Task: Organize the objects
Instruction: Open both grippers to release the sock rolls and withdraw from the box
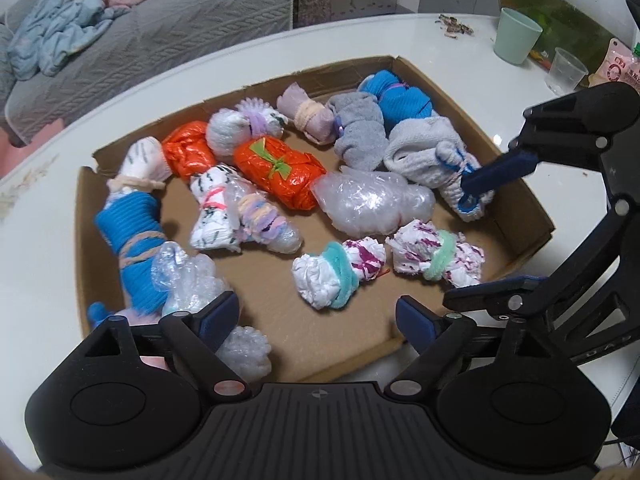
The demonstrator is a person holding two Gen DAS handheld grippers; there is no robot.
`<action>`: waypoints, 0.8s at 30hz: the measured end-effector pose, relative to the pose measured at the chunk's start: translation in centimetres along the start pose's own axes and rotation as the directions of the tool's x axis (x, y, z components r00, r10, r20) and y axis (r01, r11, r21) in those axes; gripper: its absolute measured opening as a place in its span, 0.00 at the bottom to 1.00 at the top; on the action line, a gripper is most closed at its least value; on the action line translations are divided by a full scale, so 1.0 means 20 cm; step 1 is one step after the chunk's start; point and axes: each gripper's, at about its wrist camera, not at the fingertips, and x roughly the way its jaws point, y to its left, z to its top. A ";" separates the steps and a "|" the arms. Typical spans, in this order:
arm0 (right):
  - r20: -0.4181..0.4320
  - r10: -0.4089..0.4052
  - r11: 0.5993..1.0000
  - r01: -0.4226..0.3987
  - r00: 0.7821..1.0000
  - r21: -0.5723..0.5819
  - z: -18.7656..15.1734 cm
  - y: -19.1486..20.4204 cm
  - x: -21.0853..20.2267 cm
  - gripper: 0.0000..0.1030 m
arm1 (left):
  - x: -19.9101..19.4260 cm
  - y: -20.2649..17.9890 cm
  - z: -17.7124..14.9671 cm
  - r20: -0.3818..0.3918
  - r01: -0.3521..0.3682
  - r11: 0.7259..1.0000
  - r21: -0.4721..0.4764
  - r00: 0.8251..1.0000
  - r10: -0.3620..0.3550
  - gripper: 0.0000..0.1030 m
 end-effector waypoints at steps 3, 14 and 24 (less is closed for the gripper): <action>0.019 0.011 1.000 -0.011 1.000 0.007 0.00 0.01 -0.04 0.77 | -0.06 0.00 -0.01 0.007 -0.019 1.000 -0.023 1.000 0.020 0.90; 0.067 0.012 1.000 -0.013 0.998 0.010 -0.01 0.12 -0.14 0.88 | -0.33 -0.03 -0.06 0.079 -0.069 0.991 -0.115 0.994 0.078 0.99; 0.089 -0.054 0.991 0.042 0.995 0.131 -0.04 0.07 -0.19 0.90 | -0.42 -0.03 -0.15 0.079 -0.118 0.984 -0.133 0.988 0.129 0.99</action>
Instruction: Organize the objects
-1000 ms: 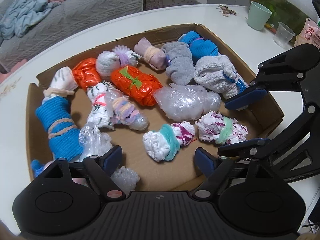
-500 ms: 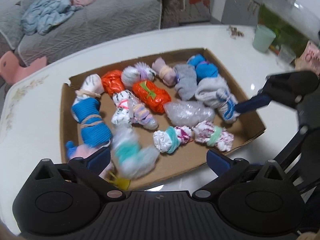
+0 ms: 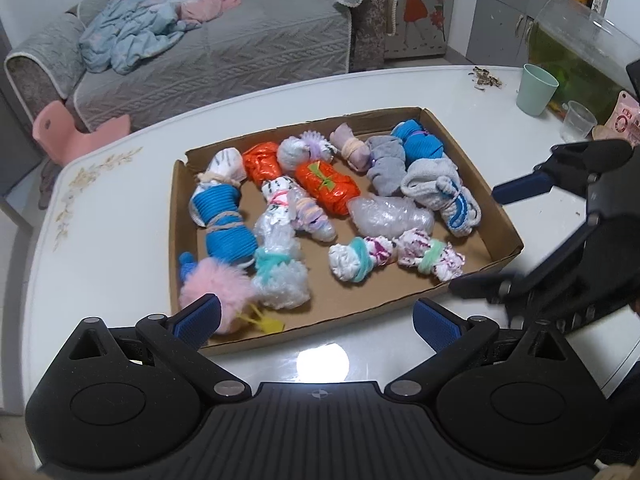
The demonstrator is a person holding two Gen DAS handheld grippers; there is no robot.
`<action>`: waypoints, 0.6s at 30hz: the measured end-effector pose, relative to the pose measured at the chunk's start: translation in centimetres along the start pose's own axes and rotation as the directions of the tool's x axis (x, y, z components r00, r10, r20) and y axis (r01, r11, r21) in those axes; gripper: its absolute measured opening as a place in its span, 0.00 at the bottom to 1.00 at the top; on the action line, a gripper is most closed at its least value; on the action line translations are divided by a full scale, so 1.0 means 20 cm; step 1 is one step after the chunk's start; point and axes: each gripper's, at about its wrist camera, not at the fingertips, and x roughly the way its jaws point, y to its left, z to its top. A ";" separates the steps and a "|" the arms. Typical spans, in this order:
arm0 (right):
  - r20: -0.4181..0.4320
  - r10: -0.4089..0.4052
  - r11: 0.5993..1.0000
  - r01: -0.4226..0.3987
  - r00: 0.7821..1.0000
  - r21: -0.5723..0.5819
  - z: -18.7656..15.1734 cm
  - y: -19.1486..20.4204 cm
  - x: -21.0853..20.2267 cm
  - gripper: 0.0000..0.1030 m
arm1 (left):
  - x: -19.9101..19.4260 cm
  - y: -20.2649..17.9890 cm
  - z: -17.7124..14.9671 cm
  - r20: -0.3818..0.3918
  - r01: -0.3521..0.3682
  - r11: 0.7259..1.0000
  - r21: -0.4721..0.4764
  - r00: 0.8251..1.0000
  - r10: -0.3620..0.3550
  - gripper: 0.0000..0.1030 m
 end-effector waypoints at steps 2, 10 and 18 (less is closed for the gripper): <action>0.005 -0.017 0.999 0.017 1.000 0.045 0.00 -0.02 0.00 0.92 | 0.00 0.01 -0.01 0.005 -0.014 1.000 -0.011 1.000 0.014 0.99; 0.001 -0.074 0.981 0.073 0.997 0.178 0.02 -0.03 0.03 0.99 | 0.08 0.12 0.00 -0.025 -0.050 0.980 -0.195 0.999 0.046 0.99; 0.027 -0.118 0.963 0.107 0.993 0.248 0.05 -0.06 0.04 0.99 | 0.10 0.16 0.00 -0.006 -0.068 0.967 -0.244 0.998 0.069 0.99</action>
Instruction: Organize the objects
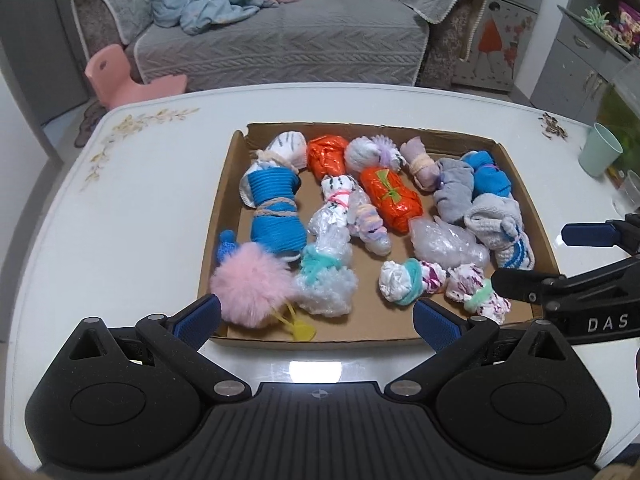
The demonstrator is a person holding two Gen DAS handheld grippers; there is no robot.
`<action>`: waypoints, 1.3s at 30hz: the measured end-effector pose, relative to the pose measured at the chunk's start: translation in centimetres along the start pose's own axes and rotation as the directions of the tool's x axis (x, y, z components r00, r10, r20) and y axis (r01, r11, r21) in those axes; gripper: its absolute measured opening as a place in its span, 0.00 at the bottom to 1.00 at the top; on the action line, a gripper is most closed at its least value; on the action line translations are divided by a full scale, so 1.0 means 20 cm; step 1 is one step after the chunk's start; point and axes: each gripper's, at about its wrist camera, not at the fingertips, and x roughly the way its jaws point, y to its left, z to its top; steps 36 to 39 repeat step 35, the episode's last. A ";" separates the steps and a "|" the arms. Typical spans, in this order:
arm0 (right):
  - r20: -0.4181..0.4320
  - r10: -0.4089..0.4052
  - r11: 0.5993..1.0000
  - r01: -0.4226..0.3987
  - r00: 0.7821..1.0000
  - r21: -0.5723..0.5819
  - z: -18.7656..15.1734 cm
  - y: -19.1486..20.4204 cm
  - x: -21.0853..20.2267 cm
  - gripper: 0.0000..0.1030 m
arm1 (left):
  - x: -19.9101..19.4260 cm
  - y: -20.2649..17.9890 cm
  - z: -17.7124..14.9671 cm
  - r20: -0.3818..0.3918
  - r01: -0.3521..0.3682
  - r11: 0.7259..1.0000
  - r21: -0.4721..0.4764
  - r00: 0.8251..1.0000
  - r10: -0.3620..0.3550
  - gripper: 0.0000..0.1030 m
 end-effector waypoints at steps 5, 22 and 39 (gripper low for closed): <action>-0.002 0.006 1.000 -0.006 1.000 -0.008 0.01 0.01 0.02 0.99 | 0.01 0.00 0.01 0.037 -0.047 0.999 -0.010 0.998 0.047 0.99; -0.001 -0.001 1.000 0.001 1.000 -0.015 0.04 0.02 0.06 0.99 | 0.05 -0.05 0.01 0.060 -0.102 0.992 0.069 0.993 0.098 0.99; -0.006 0.003 1.000 -0.003 1.000 -0.026 0.04 0.03 0.06 0.99 | 0.01 0.03 0.05 0.099 -0.126 0.992 0.016 0.987 0.123 0.99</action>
